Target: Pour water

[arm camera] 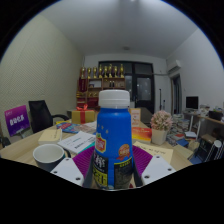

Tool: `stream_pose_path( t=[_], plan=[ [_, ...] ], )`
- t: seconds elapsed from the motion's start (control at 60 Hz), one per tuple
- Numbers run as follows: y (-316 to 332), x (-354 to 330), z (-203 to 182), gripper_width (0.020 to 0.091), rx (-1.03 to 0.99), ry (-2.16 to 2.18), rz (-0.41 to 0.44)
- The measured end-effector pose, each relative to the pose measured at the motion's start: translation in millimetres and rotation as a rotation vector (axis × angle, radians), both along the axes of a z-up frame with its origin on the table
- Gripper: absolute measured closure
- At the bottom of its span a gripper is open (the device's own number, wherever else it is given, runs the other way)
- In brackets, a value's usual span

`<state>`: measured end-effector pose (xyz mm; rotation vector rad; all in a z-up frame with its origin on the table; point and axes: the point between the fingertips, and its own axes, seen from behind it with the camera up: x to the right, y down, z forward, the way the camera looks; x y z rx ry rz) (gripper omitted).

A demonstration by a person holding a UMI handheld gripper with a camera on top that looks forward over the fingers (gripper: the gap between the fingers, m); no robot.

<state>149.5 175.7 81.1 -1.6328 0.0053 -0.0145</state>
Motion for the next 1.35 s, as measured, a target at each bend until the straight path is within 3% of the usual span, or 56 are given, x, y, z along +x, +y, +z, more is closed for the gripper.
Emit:
stream_pose_path(
  t=[0.117,0.233,0.3,0.383,0.817,1.033,1.35],
  plan=[
    [-1.9,1.1,-6.2,0.0444,-0.033,0.029,0.029],
    [-18.0,-5.0,-27.8,0.0310,-0.142,0.022,0.073],
    [-26.8,16.8,-24.7,0.0295,-0.147,-0.011,0.097],
    [-60.9,-9.1,-20.4,0.0259,-0.153,-0.055,0.080],
    [-295.9,-39.2,70.0,0.0273,-0.051,0.036,0.140],
    [-407.2,-47.3,115.8,0.0271,0.026,0.035,0.128],
    [-511.6,-67.4,158.5,0.0272,0.114,0.024,0.127]
  ],
)
